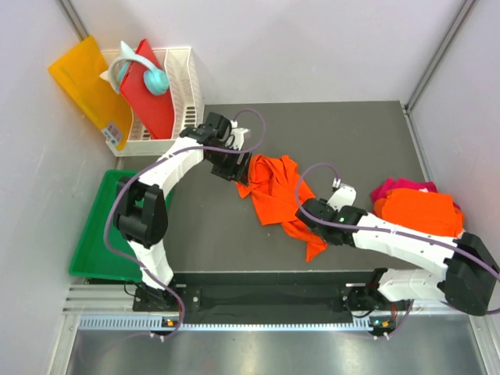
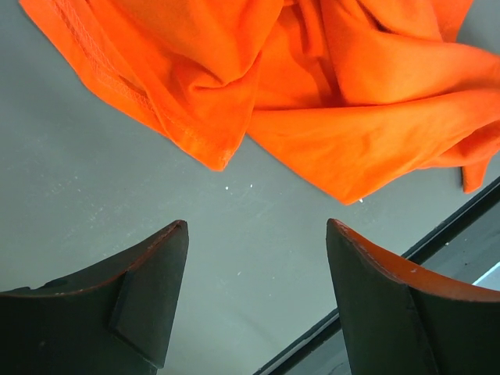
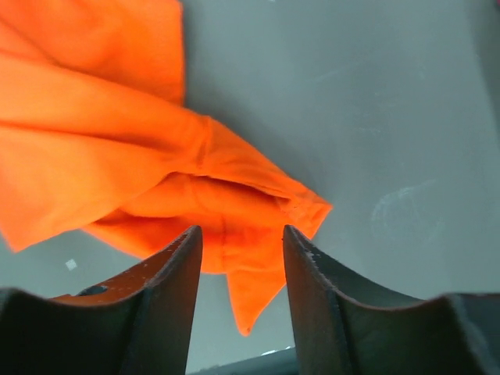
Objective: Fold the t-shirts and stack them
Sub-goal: Flatten out the tshirt
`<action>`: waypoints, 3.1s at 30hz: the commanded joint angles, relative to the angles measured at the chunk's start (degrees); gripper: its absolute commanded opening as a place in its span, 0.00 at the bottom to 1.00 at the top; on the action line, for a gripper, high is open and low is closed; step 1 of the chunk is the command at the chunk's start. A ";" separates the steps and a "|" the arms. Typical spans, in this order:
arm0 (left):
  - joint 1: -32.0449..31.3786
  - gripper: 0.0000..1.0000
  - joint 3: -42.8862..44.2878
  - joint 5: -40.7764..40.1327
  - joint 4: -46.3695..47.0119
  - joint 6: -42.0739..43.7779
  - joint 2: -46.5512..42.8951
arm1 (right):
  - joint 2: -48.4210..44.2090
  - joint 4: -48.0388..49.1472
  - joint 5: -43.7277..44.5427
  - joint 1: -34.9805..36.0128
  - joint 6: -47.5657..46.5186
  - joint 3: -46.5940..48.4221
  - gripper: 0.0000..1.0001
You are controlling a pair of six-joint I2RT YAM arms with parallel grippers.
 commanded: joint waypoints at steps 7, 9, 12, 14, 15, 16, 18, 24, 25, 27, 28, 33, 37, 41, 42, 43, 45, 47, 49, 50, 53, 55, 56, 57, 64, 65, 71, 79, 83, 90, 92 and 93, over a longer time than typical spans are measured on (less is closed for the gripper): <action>-0.06 0.75 -4.02 -1.21 1.14 1.07 -4.81 | 6.95 -7.45 5.83 -1.46 9.47 3.40 0.41; 0.02 0.75 -4.37 -1.21 1.22 0.89 -5.17 | 7.66 -7.46 6.18 -1.72 9.74 3.84 0.43; 0.02 0.75 -4.90 -0.94 1.49 0.46 -5.43 | 9.32 -7.28 6.18 -1.99 9.65 4.19 0.46; 0.02 0.75 -5.08 -0.68 1.58 0.45 -5.52 | 10.64 -6.84 5.66 -2.25 9.48 4.11 0.48; 0.02 0.75 -5.16 -0.68 1.49 0.45 -5.52 | 11.17 -6.67 5.22 -2.34 9.56 4.11 0.50; 0.02 0.75 -5.25 -0.68 1.58 0.37 -5.61 | 12.04 -6.32 5.04 -2.51 9.56 3.93 0.50; -0.06 0.75 -5.34 -0.68 1.49 0.45 -5.78 | 12.84 -5.88 4.69 -2.69 9.82 3.32 0.52; 0.11 0.75 -6.13 -0.86 1.40 0.63 -6.05 | 14.25 -2.98 3.37 -3.66 10.18 0.77 0.50; 0.02 0.75 -6.30 -0.86 1.40 0.63 -6.05 | 14.42 -2.36 3.37 -3.92 10.27 0.51 0.49; 0.02 0.75 -6.66 -0.68 1.40 0.54 -6.13 | 14.60 -1.57 3.20 -4.19 10.44 -0.29 0.42; 0.11 0.75 -6.74 -0.68 1.40 0.54 -6.13 | 15.04 -1.48 3.02 -4.36 10.36 -0.37 0.39; 0.02 0.75 -7.18 -0.51 1.49 0.63 -6.40 | 15.31 -1.21 3.02 -4.28 10.88 -0.29 0.11; 0.02 0.75 -7.54 -0.68 1.49 0.80 -6.66 | 14.34 -4.97 5.82 -2.79 12.20 1.64 0.00; 0.11 0.75 -7.62 -0.86 1.49 0.89 -7.54 | 12.94 -17.36 14.07 0.21 12.48 16.02 0.00; 0.11 0.75 -7.54 -0.86 1.49 0.81 -8.15 | 11.97 -21.74 18.10 0.21 10.81 20.06 0.00; 0.20 0.75 -7.45 -0.77 1.58 0.81 -8.50 | 11.36 -23.43 20.31 0.03 8.97 28.98 0.00; 0.72 0.75 -7.19 -0.33 1.58 0.37 -9.64 | 10.56 -23.98 24.27 -1.36 -1.64 38.51 0.00; 1.16 0.75 -7.19 0.37 1.93 -0.07 -10.52 | 10.65 -22.15 24.64 -2.77 -13.42 51.27 0.00; 1.60 0.75 -7.27 1.07 2.10 -0.51 -11.58 | 11.87 -20.64 23.59 -4.09 -20.37 60.82 0.00; 1.61 0.75 -7.19 1.16 2.45 -0.51 -11.93 | 12.31 -20.73 23.50 -4.27 -21.89 63.15 0.00; 1.87 0.76 -7.36 0.64 3.07 -0.60 -12.90 | 13.72 -22.66 23.41 -4.27 -23.48 68.17 0.00; 2.40 0.76 -7.62 0.55 3.68 -2.25 -13.60 | 12.85 -22.75 23.24 -4.27 -23.75 67.31 0.00; 2.57 0.76 -7.80 0.55 4.29 -2.53 -13.69 | 12.50 -22.05 23.06 -4.27 -24.18 66.60 0.00; 2.83 0.76 -7.97 0.38 4.74 -2.97 -13.95 | 11.62 -20.91 22.45 -4.27 -24.45 65.90 0.00; 2.84 0.76 -7.80 4.06 8.78 -7.01 -11.15 | 10.65 -18.53 19.72 -4.27 -26.38 62.91 0.00; 2.58 0.75 -7.19 4.59 8.70 -7.28 -10.45 | 10.56 -18.44 19.20 -4.19 -26.47 62.56 0.00; -4.27 0.74 -9.37 1.26 13.61 -4.39 -8.24 | 9.59 -17.83 18.23 -4.27 -26.21 59.13 0.00; -17.46 0.76 -11.67 -0.16 22.57 -5.16 -5.53 | 6.43 -17.65 18.31 -5.77 -24.98 56.23 0.00; -18.43 0.76 -8.60 2.30 26.09 -10.34 0.79 | 4.50 -18.00 18.40 -6.47 -24.72 54.73 0.00; -18.78 0.76 -4.82 1.26 30.05 -13.26 8.54 | 3.35 -19.15 18.40 -6.65 -23.40 51.93 0.00; -18.96 0.76 -3.15 1.25 30.75 -13.78 10.55 | 2.92 -19.58 18.31 -6.73 -22.96 51.39 0.00; -19.05 0.76 -2.45 1.17 30.76 -13.96 11.17 | 2.83 -19.58 18.31 -6.74 -22.70 50.96 0.00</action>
